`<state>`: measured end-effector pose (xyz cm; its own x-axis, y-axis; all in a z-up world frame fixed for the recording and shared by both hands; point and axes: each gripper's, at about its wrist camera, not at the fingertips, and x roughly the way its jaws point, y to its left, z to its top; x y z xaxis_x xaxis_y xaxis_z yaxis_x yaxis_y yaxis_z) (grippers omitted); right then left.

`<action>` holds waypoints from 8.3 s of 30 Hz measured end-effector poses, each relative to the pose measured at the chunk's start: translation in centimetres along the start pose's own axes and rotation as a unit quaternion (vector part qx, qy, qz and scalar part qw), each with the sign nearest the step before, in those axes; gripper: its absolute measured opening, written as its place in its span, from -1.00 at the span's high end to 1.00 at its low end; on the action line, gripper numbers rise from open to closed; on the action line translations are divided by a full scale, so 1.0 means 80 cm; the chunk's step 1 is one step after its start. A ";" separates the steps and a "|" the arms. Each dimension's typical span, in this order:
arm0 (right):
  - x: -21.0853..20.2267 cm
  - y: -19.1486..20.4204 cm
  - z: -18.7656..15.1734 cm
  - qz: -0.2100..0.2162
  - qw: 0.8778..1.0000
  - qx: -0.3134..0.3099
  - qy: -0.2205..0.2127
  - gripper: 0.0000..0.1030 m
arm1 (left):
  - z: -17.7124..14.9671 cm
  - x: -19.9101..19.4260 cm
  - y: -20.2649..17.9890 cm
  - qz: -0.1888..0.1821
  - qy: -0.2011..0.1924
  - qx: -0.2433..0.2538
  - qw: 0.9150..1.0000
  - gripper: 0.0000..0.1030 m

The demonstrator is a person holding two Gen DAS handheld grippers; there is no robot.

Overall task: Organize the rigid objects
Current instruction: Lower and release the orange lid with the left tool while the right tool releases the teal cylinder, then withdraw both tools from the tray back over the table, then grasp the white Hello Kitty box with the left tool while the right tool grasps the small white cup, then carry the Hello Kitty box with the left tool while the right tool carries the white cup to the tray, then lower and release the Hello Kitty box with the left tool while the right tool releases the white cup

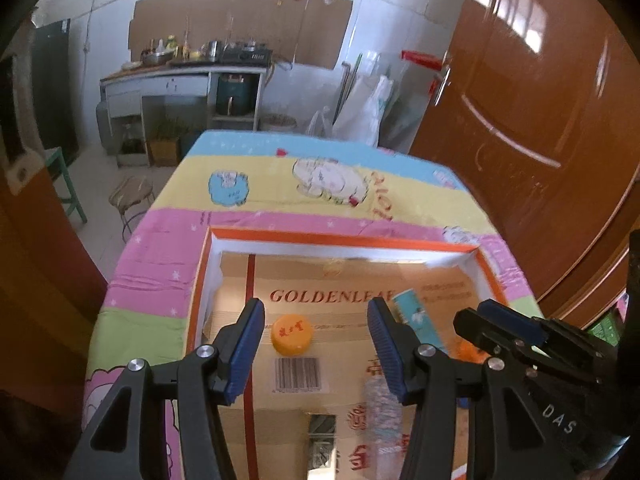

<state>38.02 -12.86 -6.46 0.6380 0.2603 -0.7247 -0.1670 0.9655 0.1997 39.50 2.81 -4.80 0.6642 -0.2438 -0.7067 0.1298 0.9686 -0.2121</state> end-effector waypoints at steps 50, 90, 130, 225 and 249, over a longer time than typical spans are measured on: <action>-0.181 0.055 -0.232 -0.002 0.997 -0.070 -0.039 -0.22 | -0.197 -0.231 -0.019 -0.012 -0.108 0.036 0.993 -0.04; -0.156 0.018 -0.289 -0.006 0.999 -0.038 0.003 0.39 | -0.219 -0.116 -0.079 0.022 0.010 0.071 0.997 -0.04; -0.176 -0.001 -0.294 0.064 0.997 -0.016 -0.037 0.39 | -0.222 -0.118 -0.069 0.024 0.008 0.057 0.998 0.49; 0.081 -0.070 0.018 -0.043 0.996 -0.011 0.072 0.39 | -0.002 0.100 -0.043 0.005 0.101 0.064 0.993 0.49; 0.074 -0.069 0.018 -0.044 0.997 -0.011 0.068 0.02 | 0.010 0.078 -0.031 -0.031 0.073 0.036 0.996 0.11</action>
<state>43.77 -16.66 -10.92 0.5441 0.1712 -0.8214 -0.1326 0.9842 0.1173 43.88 -1.05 -8.14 0.5404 -0.3031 -0.7849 0.2229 0.9511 -0.2138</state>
